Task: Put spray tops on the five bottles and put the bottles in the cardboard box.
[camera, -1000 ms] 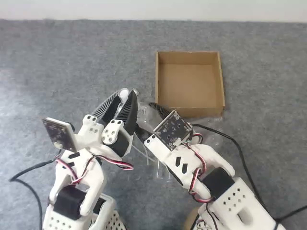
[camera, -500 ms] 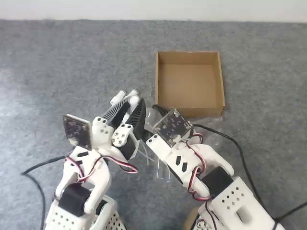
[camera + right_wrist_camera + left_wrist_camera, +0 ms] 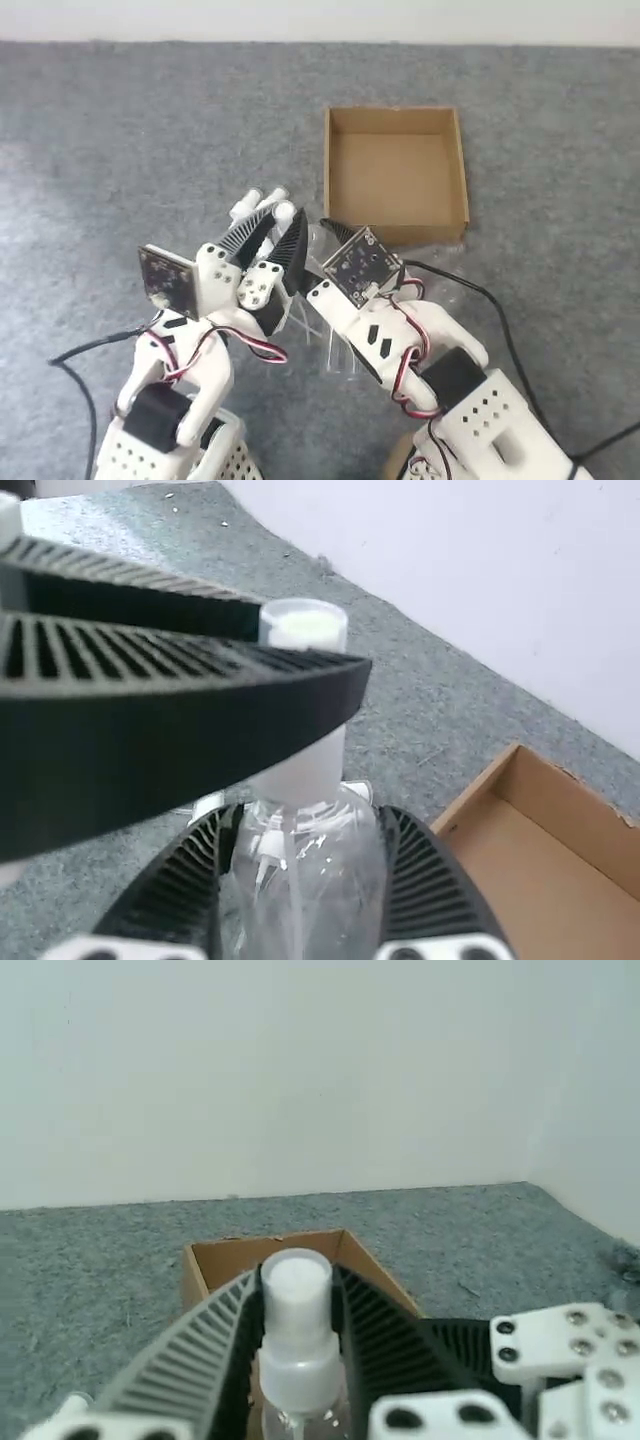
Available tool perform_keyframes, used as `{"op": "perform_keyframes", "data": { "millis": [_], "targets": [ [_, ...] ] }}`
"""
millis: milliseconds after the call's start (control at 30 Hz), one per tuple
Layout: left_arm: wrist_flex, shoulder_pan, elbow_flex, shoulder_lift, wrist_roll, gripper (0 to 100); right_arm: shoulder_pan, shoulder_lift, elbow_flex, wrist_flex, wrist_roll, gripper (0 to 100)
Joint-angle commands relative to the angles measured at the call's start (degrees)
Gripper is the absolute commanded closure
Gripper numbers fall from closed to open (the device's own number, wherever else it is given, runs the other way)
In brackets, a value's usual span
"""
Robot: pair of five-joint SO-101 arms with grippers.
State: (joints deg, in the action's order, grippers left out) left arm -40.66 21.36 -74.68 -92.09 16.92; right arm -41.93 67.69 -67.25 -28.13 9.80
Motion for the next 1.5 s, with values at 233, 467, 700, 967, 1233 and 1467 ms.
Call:
{"op": "perform_keyframes", "data": {
  "millis": [233, 467, 700, 967, 1233, 1467],
  "targets": [
    [-1.23, -5.01, 2.68, 0.00, -1.14, 80, 0.40, 1.19, 1.41, 2.07, -0.53, 99.2],
    [-1.23, -5.36, 3.12, -0.09, -0.88, 76, 0.48, 0.75, 0.70, 2.07, -0.35, 99.2],
    [-1.23, -5.36, 3.12, -0.09, -0.88, 73, 5.93, 0.75, 0.44, 2.59, -0.79, 99.2],
    [-4.57, -5.54, 2.15, -9.05, -1.23, 74, 13.93, 0.48, 6.07, 2.24, -0.79, 99.2],
    [-0.79, -10.37, -2.68, -10.11, -4.84, 74, 14.29, -15.43, 24.26, -0.13, -1.41, 99.2],
    [3.08, -9.58, -5.41, -7.38, -7.03, 74, 14.02, -33.01, 41.32, -4.97, -10.55, 99.2]
  ]
}}
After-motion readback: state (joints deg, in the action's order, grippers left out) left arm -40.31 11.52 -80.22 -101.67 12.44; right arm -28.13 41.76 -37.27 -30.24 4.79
